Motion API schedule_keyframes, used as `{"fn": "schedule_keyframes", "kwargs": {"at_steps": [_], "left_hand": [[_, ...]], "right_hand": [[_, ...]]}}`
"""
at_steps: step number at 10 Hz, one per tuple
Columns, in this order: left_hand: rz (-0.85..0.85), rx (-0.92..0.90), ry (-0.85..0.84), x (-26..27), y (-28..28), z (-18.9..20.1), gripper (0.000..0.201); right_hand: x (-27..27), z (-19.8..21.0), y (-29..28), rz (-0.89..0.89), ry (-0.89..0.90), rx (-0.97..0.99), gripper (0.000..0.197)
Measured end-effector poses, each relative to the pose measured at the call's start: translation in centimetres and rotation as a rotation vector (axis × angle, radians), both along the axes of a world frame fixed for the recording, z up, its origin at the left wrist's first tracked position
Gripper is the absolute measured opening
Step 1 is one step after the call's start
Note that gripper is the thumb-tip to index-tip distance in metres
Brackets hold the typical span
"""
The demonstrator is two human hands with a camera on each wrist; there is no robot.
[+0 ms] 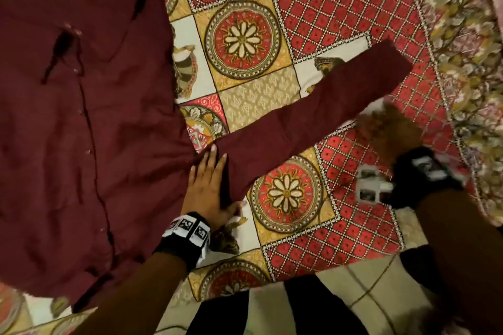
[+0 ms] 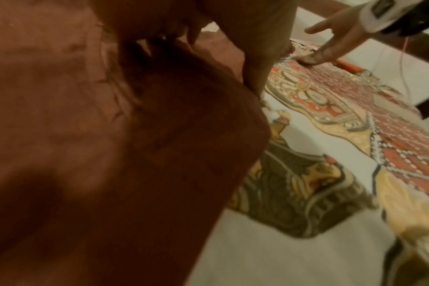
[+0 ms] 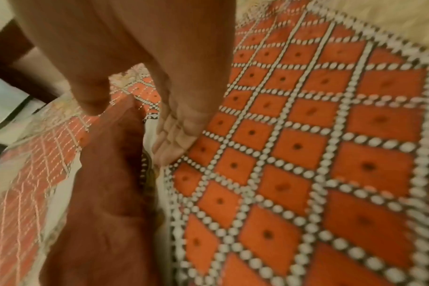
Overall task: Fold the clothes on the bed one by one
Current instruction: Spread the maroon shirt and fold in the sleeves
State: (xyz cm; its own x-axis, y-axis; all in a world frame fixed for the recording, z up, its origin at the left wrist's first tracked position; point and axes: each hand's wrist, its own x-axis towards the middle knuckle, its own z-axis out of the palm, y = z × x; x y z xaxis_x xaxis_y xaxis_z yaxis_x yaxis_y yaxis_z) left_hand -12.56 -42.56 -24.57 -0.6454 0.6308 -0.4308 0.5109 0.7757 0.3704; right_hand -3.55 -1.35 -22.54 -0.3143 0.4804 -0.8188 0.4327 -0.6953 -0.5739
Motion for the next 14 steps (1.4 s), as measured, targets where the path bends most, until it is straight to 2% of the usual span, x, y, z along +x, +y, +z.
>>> {"fn": "schedule_keyframes", "kwargs": {"at_steps": [1, 2, 3, 4, 5, 6, 7, 8, 9, 10, 11, 12, 13, 14], "left_hand": [[-0.060, 0.146, 0.198, 1.7, -0.6, 0.8, 0.060], [-0.092, 0.106, 0.310, 3.4, -1.1, 1.1, 0.031], [-0.015, 0.078, 0.303, 4.4, -1.2, 0.8, 0.027], [0.018, 0.143, 0.296, 4.4, -1.1, 1.2, 0.026], [0.035, 0.189, 0.244, 4.4, -0.9, 2.6, 0.024], [0.083, 0.258, 0.246, 5.4, -1.2, 3.1, 0.028], [0.071, 0.278, 0.192, 6.2, -0.4, 3.0, 0.033], [0.163, 0.275, 0.219, 6.2, 0.5, 1.4, 0.037], [0.224, 0.250, 0.238, 5.1, 1.6, -0.4, 0.047], [0.194, 0.167, 0.201, 3.9, 2.1, -1.5, 0.074], [0.232, -0.003, 0.123, 2.9, 2.0, -1.4, 0.105], [0.237, -0.133, 0.017, 1.7, 2.4, -1.0, 0.127], [0.235, -0.209, -0.018, 1.4, 3.0, -0.7, 0.133], [0.246, -0.241, -0.053, 1.5, 3.0, -0.7, 0.135]], "right_hand": [[-3.5, -0.9, 1.9, 0.084, -0.031, 0.174, 0.055], [-5.3, -0.2, 2.8, 0.088, 0.096, 0.099, 0.035], [-5.3, 1.3, 2.2, 0.196, -0.011, 0.175, 0.019], [-3.7, 2.8, 2.5, 0.210, -0.051, 0.252, 0.028], [-2.7, 3.7, 4.7, 0.088, -0.038, 0.277, 0.040], [-1.8, 4.7, 6.2, 0.156, -0.118, 0.352, 0.018], [0.2, 3.8, 7.8, 0.183, -0.200, 0.339, 0.021], [1.9, 3.0, 4.7, 0.275, -0.494, 0.474, 0.023], [1.6, 2.9, -0.1, 0.580, -0.283, 1.423, 0.023], [0.3, 1.1, -7.9, 1.282, 0.279, 1.347, 0.029], [-1.3, -1.0, -16.3, 1.768, 0.321, 1.305, 0.059], [-1.9, -4.1, -16.2, 1.949, 0.313, 1.287, 0.077], [-1.8, -4.1, -11.9, 1.914, 0.310, 1.305, 0.084], [-0.9, -3.8, -4.7, 1.805, 0.130, 1.339, 0.091]]}}
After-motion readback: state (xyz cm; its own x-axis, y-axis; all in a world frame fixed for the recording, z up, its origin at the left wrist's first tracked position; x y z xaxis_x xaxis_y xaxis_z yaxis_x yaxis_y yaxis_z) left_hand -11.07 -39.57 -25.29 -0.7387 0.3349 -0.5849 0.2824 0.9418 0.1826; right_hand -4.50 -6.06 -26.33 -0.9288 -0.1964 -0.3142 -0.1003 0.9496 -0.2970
